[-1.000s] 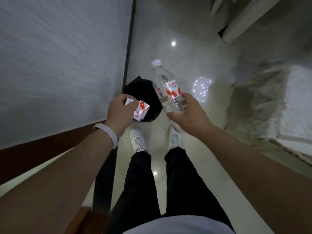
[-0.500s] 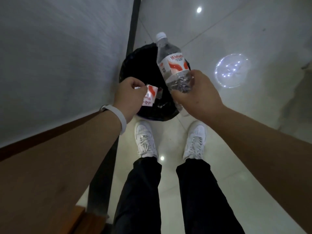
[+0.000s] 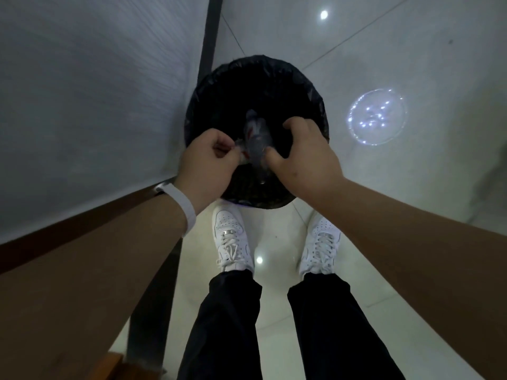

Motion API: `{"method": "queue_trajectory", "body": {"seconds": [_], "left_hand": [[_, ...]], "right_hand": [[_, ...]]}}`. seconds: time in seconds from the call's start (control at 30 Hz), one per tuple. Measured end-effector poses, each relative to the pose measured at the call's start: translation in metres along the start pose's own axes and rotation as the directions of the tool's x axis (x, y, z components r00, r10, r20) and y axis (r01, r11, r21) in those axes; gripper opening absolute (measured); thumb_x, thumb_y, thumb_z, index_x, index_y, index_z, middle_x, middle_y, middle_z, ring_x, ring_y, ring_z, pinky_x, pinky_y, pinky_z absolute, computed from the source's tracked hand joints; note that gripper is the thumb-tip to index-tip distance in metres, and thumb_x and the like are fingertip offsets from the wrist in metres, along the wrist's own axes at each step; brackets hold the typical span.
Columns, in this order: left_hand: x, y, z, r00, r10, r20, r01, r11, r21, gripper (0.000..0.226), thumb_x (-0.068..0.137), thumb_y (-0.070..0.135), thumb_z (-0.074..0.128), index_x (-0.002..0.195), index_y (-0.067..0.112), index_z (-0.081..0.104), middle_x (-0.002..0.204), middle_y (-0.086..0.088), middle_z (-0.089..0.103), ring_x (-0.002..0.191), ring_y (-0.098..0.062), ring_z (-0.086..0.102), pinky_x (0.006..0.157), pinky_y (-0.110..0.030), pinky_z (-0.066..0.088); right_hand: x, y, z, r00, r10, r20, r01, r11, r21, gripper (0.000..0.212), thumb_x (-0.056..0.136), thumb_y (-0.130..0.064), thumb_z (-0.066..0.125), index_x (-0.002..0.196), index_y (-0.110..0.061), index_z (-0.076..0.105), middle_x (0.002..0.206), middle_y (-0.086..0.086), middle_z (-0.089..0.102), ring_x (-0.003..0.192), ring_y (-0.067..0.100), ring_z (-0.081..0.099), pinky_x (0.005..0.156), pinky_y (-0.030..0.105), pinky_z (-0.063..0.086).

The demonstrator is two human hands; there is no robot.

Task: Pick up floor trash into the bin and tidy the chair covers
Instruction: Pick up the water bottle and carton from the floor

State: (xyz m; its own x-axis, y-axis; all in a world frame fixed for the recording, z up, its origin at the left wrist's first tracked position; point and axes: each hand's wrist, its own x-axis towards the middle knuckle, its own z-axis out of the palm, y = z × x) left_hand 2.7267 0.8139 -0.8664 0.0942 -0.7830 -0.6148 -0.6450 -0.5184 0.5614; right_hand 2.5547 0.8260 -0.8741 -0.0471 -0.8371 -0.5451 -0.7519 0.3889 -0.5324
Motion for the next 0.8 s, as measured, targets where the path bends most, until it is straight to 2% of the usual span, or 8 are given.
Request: {"method": "queue_trajectory", "body": {"seconds": [0.2, 0.37, 0.47, 0.57, 0.67, 0.8], "left_hand": [[-0.029, 0.035, -0.037, 0.965, 0.225, 0.135, -0.251, 0.939, 0.233, 0.039, 0.093, 0.027, 0.064, 0.130, 0.017, 0.058, 0.123, 0.006, 0.054, 0.111, -0.008, 0.050, 0.094, -0.026, 0.041], [-0.075, 0.086, -0.073, 0.920, 0.340, 0.197, -0.390, 0.853, 0.348, 0.049, 0.089, 0.037, 0.059, 0.132, 0.012, 0.059, 0.133, -0.006, 0.057, 0.120, -0.022, 0.054, 0.101, -0.034, 0.043], [-0.110, 0.127, -0.095, 0.886, 0.410, 0.219, -0.464, 0.778, 0.424, 0.052, 0.087, 0.038, 0.055, 0.131, 0.012, 0.061, 0.136, -0.010, 0.057, 0.123, -0.028, 0.053, 0.102, -0.040, 0.042], [-0.140, 0.172, -0.114, 0.825, 0.498, 0.267, -0.562, 0.673, 0.482, 0.053, 0.087, 0.037, 0.055, 0.132, 0.010, 0.060, 0.137, -0.014, 0.057, 0.123, -0.032, 0.054, 0.101, -0.043, 0.042], [-0.169, 0.215, -0.129, 0.760, 0.584, 0.285, -0.638, 0.589, 0.497, 0.049, 0.090, 0.037, 0.053, 0.132, 0.012, 0.060, 0.136, -0.012, 0.058, 0.120, -0.032, 0.055, 0.098, -0.045, 0.044], [-0.206, 0.263, -0.146, 0.668, 0.669, 0.325, -0.728, 0.496, 0.474, 0.048, 0.092, 0.036, 0.053, 0.135, 0.015, 0.057, 0.142, -0.012, 0.053, 0.127, -0.032, 0.051, 0.104, -0.048, 0.042]], "right_hand": [[-0.028, -0.016, -0.053, 0.995, -0.096, 0.002, 0.095, 0.977, -0.191, 0.051, 0.094, -0.042, 0.052, 0.138, -0.016, 0.044, 0.136, 0.005, 0.046, 0.119, 0.025, 0.047, 0.087, 0.038, 0.045], [-0.073, -0.042, -0.112, 0.991, -0.135, 0.007, 0.131, 0.945, -0.301, 0.048, 0.092, -0.044, 0.050, 0.128, -0.013, 0.053, 0.127, 0.008, 0.053, 0.112, 0.029, 0.050, 0.085, 0.042, 0.048], [-0.108, -0.063, -0.153, 0.989, -0.146, 0.004, 0.138, 0.926, -0.352, 0.051, 0.089, -0.049, 0.043, 0.119, -0.012, 0.060, 0.117, 0.008, 0.058, 0.105, 0.031, 0.054, 0.080, 0.041, 0.048], [-0.141, -0.078, -0.192, 0.986, -0.165, -0.034, 0.138, 0.904, -0.404, 0.056, 0.086, -0.052, 0.036, 0.111, -0.010, 0.064, 0.110, 0.010, 0.062, 0.098, 0.034, 0.057, 0.075, 0.041, 0.046], [-0.175, -0.097, -0.236, 0.988, -0.143, -0.060, 0.101, 0.886, -0.453, 0.052, 0.087, -0.050, 0.041, 0.113, -0.011, 0.062, 0.114, 0.010, 0.061, 0.103, 0.033, 0.055, 0.081, 0.041, 0.043], [-0.226, -0.126, -0.291, 0.975, -0.137, -0.175, 0.038, 0.879, -0.475, 0.061, 0.083, -0.053, 0.029, 0.110, -0.011, 0.064, 0.109, 0.009, 0.063, 0.099, 0.033, 0.058, 0.081, 0.041, 0.044]]}}
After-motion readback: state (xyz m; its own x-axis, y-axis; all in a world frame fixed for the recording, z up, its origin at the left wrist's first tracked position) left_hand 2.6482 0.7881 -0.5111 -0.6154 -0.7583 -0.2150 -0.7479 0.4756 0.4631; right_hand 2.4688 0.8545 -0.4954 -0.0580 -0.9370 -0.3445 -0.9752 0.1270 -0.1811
